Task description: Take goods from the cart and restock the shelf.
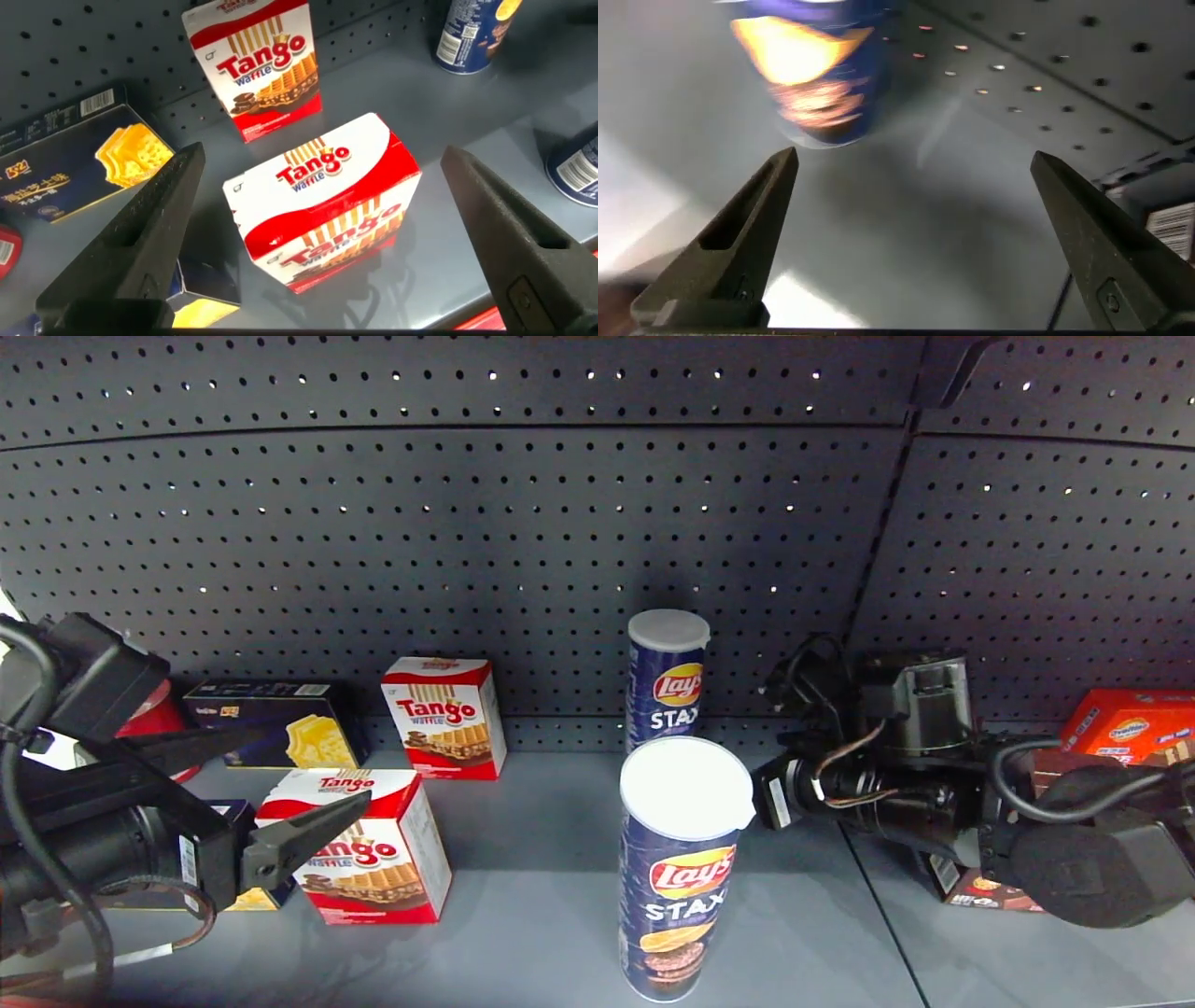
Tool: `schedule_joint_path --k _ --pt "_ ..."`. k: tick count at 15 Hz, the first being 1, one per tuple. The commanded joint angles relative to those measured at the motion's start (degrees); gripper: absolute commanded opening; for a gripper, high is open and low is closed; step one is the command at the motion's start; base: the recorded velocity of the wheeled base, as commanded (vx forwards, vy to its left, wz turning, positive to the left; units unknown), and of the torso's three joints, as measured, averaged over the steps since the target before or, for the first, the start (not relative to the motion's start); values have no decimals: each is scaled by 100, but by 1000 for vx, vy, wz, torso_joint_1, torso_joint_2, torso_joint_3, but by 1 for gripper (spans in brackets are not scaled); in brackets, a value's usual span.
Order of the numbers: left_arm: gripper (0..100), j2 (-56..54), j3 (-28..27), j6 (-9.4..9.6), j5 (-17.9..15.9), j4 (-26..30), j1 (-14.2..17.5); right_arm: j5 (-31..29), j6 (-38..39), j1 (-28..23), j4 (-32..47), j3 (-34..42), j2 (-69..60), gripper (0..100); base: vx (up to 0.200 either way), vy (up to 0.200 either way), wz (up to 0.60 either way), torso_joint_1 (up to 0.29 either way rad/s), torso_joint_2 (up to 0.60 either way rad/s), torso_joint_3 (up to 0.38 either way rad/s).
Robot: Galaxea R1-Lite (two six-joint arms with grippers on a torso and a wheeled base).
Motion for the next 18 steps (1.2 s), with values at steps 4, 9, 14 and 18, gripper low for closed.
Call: schedule_joint_path --k 4,9,14,18 --pt "100 -15 -1 -1 0 -4 6 -7 0 -229 -5 -528 498 100 0 0 0 0 0 0" --pt "100 -15 8 -1 0 -4 6 -43 -9 -334 -101 -862 806 100 0 0 0 0 0 0" --pt "100 -15 -9 -1 -17 -4 41 -166 -9 -378 -110 -1205 1017 100 0 0 0 0 0 0" --pt "100 -15 -53 -1 -17 -4 41 -157 -9 -317 -110 -1275 1096 100 0 0 0 0 0 0"
